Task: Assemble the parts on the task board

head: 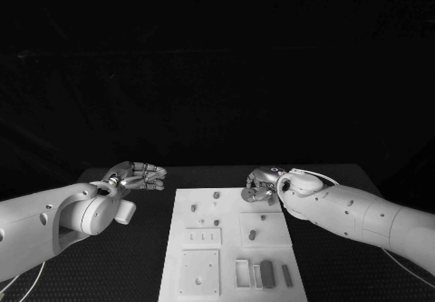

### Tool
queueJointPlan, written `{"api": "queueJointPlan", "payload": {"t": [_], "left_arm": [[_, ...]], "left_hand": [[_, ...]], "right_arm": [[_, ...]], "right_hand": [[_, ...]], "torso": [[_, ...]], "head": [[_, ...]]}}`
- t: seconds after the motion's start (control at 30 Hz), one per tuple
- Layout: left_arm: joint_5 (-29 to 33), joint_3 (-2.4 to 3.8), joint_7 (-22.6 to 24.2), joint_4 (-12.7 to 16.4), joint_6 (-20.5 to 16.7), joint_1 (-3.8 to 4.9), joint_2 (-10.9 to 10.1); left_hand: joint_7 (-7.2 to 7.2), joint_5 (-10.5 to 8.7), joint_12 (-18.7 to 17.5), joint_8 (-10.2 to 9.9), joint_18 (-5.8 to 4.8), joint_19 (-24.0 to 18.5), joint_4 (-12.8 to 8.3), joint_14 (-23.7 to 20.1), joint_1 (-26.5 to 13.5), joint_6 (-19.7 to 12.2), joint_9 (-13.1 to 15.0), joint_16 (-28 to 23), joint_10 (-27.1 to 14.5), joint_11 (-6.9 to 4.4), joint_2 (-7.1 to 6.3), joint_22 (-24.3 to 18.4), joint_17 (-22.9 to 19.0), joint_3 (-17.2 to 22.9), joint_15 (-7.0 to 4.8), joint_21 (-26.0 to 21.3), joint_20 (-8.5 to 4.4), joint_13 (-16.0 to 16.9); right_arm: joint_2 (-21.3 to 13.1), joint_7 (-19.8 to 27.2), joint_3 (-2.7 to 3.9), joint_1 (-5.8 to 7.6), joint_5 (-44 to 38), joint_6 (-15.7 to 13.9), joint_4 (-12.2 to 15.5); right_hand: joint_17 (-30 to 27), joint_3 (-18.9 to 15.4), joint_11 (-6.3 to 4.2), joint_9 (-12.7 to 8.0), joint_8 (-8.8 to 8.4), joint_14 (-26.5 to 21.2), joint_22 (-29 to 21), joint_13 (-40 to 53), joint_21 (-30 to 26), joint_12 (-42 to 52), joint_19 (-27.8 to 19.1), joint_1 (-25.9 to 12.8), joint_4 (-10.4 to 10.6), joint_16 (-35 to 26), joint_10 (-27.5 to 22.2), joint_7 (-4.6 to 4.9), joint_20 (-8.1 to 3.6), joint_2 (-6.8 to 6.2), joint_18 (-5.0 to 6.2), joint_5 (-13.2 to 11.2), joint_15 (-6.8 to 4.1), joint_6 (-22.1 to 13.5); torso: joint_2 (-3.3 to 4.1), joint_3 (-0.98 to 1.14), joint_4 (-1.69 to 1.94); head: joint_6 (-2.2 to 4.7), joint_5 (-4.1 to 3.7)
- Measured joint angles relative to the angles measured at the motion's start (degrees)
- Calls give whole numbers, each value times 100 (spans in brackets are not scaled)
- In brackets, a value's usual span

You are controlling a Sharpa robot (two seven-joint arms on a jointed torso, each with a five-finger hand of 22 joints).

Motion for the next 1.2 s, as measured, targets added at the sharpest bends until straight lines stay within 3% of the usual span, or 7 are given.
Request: {"api": "queueJointPlan", "payload": {"t": [0.37,1.2], "left_arm": [[-20,2,-1,8,10,1,29],[-31,1,-4,37,18,1,-6]], "left_hand": [[0,0,0,-22,-28,0,0,0,0,0,-2,0,0,0,0,0,5,0,0,0,0,0],[0,0,0,-21,-33,0,0,0,0,0,-7,0,0,0,0,-4,14,0,0,-22,0,1]], "right_arm": [[71,45,-13,-45,-9,-35,-198],[16,55,-20,-24,-196,39,-169]], "right_hand": [[82,-40,-10,-40,4,58,0,46,21,67,33,14,-120,21,92,12,-7,166,0,0,9,42],[131,-62,-1,-103,-61,91,0,55,21,117,50,-16,-205,21,143,57,12,133,1,0,28,-4]], "torso": [[-2,-7,20],[-1,5,-3]], "head": [[-19,-20],[-65,-16]]}}
